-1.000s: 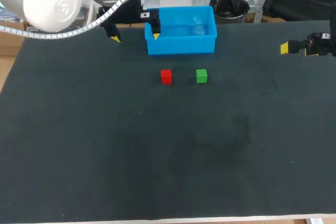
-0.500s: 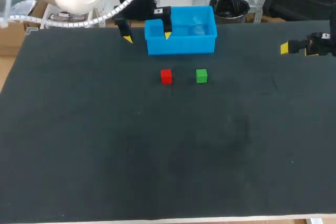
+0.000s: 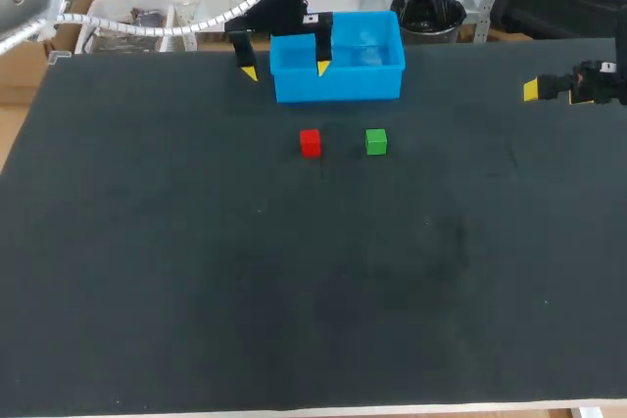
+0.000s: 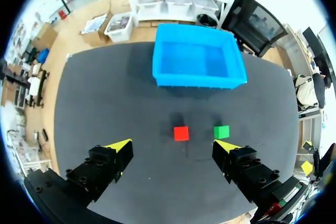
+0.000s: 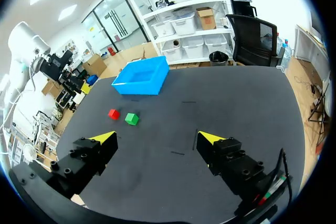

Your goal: Use the left arm to pick the red cube and place it into the blue plastic box first, then use the right arm to grasp the green cube and put it into the same blue plastic box after the first action is fully finished.

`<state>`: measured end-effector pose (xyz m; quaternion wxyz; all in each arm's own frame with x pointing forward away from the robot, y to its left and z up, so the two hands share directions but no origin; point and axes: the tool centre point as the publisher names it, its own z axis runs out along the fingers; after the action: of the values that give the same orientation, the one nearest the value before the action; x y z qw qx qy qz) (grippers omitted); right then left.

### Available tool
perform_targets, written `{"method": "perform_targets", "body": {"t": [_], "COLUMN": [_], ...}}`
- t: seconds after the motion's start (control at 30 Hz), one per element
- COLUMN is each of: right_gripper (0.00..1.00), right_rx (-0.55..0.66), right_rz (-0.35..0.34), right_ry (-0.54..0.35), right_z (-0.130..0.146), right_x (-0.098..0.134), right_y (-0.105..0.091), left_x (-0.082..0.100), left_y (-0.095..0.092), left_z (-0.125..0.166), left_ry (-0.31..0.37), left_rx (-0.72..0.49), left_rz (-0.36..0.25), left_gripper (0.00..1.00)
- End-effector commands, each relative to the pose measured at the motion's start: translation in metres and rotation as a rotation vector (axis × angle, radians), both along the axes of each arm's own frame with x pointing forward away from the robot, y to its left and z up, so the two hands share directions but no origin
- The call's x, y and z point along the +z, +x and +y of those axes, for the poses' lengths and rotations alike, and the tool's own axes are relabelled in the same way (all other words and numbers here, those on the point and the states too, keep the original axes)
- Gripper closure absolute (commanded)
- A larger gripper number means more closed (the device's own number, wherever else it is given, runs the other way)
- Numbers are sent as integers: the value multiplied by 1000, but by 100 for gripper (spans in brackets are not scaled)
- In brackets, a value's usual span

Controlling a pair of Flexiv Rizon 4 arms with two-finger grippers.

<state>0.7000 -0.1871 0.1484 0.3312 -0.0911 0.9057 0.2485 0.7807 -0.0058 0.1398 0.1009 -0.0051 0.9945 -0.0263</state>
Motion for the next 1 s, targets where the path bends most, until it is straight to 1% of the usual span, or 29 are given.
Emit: {"method": "perform_targets", "body": {"t": [0.03,0.2,0.23,0.27,0.3,0.33,0.37,0.4,0.43,0.47,0.5,0.53,0.6,0.63,0.73,0.77,0.83,0.87,1.0], "right_gripper": [0,0,0,0,0,0,0,0,0,0,0,0,0,0,0,0,0,0,0], "right_rx": [-2,-2,-2,-2,-2,-2,-2,-2,-2,-2,-2,-2,-2,-2,-2,-2,-2,-2,-2], "right_rz": [1,1,1,1,1,1,1,1,1,1,1,1,1,1,1,1,1,1,1], "right_ry": [-3,-3,-3,-3,-3,-3,-3,-3,-3,-3,-3,-3,-3,-3,-3,-3,-3,-3,-3], "right_z": [0,0,0,0,0,0,0,0,0,0,0,0,0,0,0,0,0,0,0], "right_x": [1,1,1,1,1,1,1,1,1,1,1,1,1,1,1,1,1,1,1], "right_y": [0,0,0,0,0,0,0,0,0,0,0,0,0,0,0,0,0,0,0], "left_x": [1,1,-5,-10,-20,-27,-33,-43,-48,-52,-57,-60,-67,-69,-76,-79,-85,-88,-103], "left_y": [4,4,6,7,8,8,9,9,8,9,9,10,11,11,12,12,13,13,14], "left_z": [-2,-2,-1,-1,-1,-3,-4,-5,-7,-8,-8,-9,-11,-12,-15,-16,-17,-18,-20], "left_ry": [4,4,5,9,-7,16,23,-14,4,7,-14,-17,-23,-24,-22,-7,-12,1,16], "left_rx": [-3,-3,3,16,14,13,21,12,8,12,13,4,4,-7,-15,-15,-15,-16,-16], "left_rz": [15,15,8,32,44,29,42,67,48,51,68,58,71,64,72,73,86,88,105], "left_gripper": [0,0,0,0,0,0,0,0,0,0,0,0,0,0,0,0,0,0,0]}}
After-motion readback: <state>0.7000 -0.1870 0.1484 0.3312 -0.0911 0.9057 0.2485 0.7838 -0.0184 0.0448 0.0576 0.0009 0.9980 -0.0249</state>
